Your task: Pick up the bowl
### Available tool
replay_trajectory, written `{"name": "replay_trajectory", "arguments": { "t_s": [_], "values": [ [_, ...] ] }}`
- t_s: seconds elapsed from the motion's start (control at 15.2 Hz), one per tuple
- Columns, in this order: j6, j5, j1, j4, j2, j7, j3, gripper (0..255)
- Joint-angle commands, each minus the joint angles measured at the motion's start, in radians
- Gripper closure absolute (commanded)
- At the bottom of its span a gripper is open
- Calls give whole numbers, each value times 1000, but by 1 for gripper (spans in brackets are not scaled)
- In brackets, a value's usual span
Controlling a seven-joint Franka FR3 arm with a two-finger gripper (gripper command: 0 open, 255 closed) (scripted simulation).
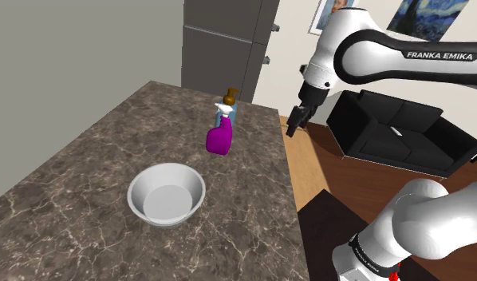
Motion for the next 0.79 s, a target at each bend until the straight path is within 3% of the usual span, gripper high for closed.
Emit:
{"name": "replay_trajectory", "arguments": {
  "t_s": [0.0,0.73],
  "values": [
    [57,31,15,-8,48,14,12,0],
    [308,185,93,81,375,52,76,0]
  ]
}}
